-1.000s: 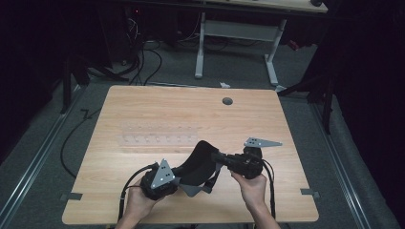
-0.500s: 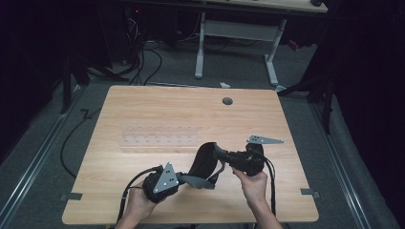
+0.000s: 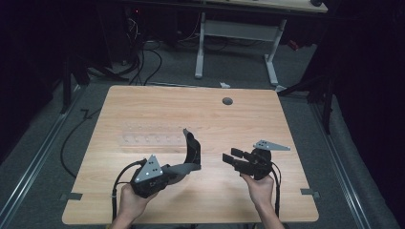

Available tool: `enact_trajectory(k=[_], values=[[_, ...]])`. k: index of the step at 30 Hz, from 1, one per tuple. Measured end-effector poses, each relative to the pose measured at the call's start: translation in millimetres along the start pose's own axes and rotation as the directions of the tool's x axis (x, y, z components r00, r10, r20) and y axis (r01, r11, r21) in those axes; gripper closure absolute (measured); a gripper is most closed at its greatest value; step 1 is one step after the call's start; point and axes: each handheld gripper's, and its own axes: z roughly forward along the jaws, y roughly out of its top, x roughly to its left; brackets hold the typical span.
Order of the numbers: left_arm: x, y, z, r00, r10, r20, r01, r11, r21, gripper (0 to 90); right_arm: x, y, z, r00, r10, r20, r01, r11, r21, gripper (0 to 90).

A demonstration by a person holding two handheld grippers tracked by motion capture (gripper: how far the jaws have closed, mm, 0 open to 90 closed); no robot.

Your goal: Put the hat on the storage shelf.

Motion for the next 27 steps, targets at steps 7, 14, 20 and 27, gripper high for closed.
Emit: enact_trajectory(k=[7, 14, 20, 27], values=[[7.9, 4.5, -3.0, 0.9993, -0.032, -0.02, 0.032, 0.9995, -0.008, 85.6, -21.7, -25.4, 9.5, 0.9816, -0.051, 0.184, 0.039, 0.997, 0.068, 43.4], [12.8, 10.0, -4.9, 0.9977, -0.065, -0.019, 0.065, 0.9976, -0.025, 85.5, -34.2, -38.7, 17.0, 0.9456, -0.103, 0.308, 0.067, 0.99, 0.126, 43.2], [19.6, 16.2, -7.4, 0.9941, -0.106, -0.024, 0.105, 0.9934, -0.046, 85.5, -42.5, -50.0, 24.4, 0.9071, -0.152, 0.393, 0.087, 0.98, 0.177, 41.5], [28.1, 23.2, -10.8, 0.9906, -0.129, -0.047, 0.126, 0.99, -0.065, 85.5, -43.8, -56.3, 30.4, 0.8756, -0.197, 0.441, 0.113, 0.971, 0.21, 38.3]])
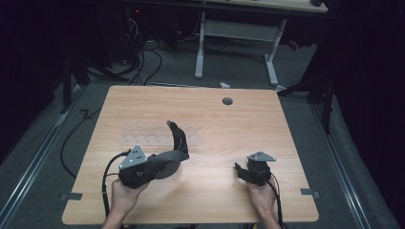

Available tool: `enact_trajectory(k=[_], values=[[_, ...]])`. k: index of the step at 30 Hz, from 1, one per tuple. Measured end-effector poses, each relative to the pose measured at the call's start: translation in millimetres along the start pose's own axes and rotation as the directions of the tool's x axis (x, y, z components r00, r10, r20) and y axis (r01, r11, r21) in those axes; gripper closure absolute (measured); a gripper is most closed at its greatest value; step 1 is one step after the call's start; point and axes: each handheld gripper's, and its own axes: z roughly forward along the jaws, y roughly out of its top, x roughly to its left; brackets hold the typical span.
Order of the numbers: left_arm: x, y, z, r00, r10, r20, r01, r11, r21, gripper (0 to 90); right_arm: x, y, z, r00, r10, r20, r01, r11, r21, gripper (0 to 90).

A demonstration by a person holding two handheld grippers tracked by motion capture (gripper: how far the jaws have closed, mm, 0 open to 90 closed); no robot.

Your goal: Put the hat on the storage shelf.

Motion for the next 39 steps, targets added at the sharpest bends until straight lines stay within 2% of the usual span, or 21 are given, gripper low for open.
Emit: enact_trajectory(k=[6, 9, 13, 23, 26, 32, 34, 36, 39], values=[[6.0, 8.5, -1.1, 0.9998, -0.016, -0.014, 0.016, 0.9996, -0.024, 85.4, -3.8, 1.0, 1.7, 0.9999, 0.009, -0.011, -0.009, 1.0, 0.005, 36.1], [10.1, 16.9, -3.0, 0.9993, -0.029, -0.024, 0.028, 0.9981, -0.056, 85.4, -3.4, 1.2, 1.8, 0.9999, 0.01, -0.01, -0.01, 1.0, 0.006, 35.7], [13.7, 24.1, -5.5, 0.9988, -0.035, -0.033, 0.033, 0.9967, -0.074, 85.4, -3.5, 1.1, 1.8, 0.9999, 0.009, -0.01, -0.009, 1.0, 0.005, 35.7], [30.5, 51.6, -17.6, 0.996, -0.051, -0.073, 0.041, 0.9895, -0.138, 85.3, -3.5, 1.0, 1.8, 0.9999, 0.009, -0.01, -0.009, 1.0, 0.005, 35.7], [36.4, 58.4, -19.6, 0.9941, -0.068, -0.084, 0.054, 0.9859, -0.158, 85.3, -3.5, 1.0, 1.8, 0.9999, 0.01, -0.011, -0.01, 1.0, 0.005, 35.6], [45.6, 68.4, -22.5, 0.9913, -0.071, -0.111, 0.051, 0.9829, -0.177, 85.3, -3.5, 1.0, 1.8, 0.9999, 0.009, -0.011, -0.009, 1.0, 0.005, 35.6], [51.3, 74.5, -23.6, 0.9893, -0.062, -0.132, 0.036, 0.9819, -0.186, 85.3, -3.5, 1.0, 1.8, 0.9999, 0.009, -0.011, -0.009, 1.0, 0.005, 35.6], [53.2, 76.7, -24.1, 0.989, -0.058, -0.136, 0.031, 0.9815, -0.189, 85.3, -3.5, 1.0, 1.8, 0.9999, 0.01, -0.011, -0.01, 1.0, 0.005, 35.5], [60.6, 84.9, -25.7, 0.987, -0.055, -0.151, 0.022, 0.9766, -0.214, 85.3, -3.5, 1.0, 1.7, 0.9999, 0.009, -0.011, -0.009, 1.0, 0.005, 35.5]])
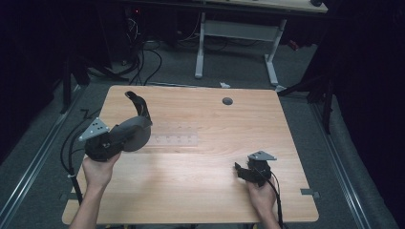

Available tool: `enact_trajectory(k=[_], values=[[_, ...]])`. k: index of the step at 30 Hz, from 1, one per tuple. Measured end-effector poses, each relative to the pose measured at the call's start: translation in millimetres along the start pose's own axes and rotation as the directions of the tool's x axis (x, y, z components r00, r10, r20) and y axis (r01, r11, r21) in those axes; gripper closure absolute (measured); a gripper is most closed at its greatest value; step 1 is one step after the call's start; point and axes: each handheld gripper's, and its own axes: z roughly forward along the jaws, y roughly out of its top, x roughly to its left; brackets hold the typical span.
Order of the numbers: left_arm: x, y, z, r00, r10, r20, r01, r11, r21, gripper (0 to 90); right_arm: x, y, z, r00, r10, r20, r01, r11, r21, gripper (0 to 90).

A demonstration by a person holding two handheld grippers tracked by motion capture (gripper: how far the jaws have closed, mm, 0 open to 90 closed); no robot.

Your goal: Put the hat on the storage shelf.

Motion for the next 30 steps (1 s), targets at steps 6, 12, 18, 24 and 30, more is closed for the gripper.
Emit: enact_trajectory(k=[6, 12, 18, 24, 30], values=[[8.5, 7.4, 4.0, 0.9991, 0.027, -0.032, -0.027, 0.9996, -0.005, 85.3, 0.1, -0.1, -0.1, 1.0, 0.0, 0.0, 0.0, 1.0, 0.0, 35.4], [23.2, 15.4, 6.3, 0.9962, 0.044, -0.075, -0.047, 0.9981, -0.04, 85.3, 0.4, -0.2, -0.2, 1.0, 0.003, 0.001, -0.003, 1.0, 0.001, 35.4], [39.0, 17.6, 11.6, 0.9893, 0.056, -0.135, -0.063, 0.9967, -0.05, 85.2, 0.4, -0.3, -0.3, 1.0, 0.003, 0.001, -0.003, 1.0, 0.001, 35.4], [46.4, 14.3, 17.6, 0.9809, 0.083, -0.176, -0.091, 0.9952, -0.037, 85.2, 0.7, -0.2, -0.4, 1.0, 0.004, -0.001, -0.004, 1.0, 0.002, 35.0], [54.8, 11.3, 24.3, 0.9702, 0.11, -0.216, -0.12, 0.9923, -0.033, 85.2, 0.7, -0.3, -0.4, 1.0, 0.003, -0.002, -0.003, 1.0, 0.002, 34.9]])
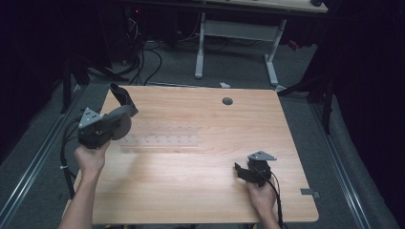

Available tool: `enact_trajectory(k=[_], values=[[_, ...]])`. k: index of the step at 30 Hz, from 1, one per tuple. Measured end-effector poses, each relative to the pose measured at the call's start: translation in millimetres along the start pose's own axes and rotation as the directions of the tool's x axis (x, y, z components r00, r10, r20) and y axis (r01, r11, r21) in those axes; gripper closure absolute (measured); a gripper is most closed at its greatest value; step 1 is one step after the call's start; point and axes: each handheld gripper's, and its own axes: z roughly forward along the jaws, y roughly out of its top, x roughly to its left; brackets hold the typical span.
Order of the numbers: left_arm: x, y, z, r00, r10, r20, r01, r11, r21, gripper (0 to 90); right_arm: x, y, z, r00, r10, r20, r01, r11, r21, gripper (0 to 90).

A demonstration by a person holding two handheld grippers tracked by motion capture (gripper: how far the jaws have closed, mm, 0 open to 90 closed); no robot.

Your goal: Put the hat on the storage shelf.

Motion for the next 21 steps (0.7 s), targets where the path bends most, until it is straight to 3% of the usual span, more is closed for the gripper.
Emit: enact_trajectory(k=[8, 21], values=[[9.4, -5.5, 8.1, 0.9988, 0.023, -0.044, -0.023, 0.9997, 0.005, 85.2, 0.1, 0.0, 0.0, 1.0, 0.0, 0.001, 0.0, 1.0, 0.0, 34.8], [14.7, -15.4, 15.2, 0.9981, 0.017, -0.059, -0.017, 0.9998, 0.008, 85.1, 0.4, -0.3, -0.2, 1.0, -0.002, -0.002, 0.002, 1.0, 0.0, 34.3]])
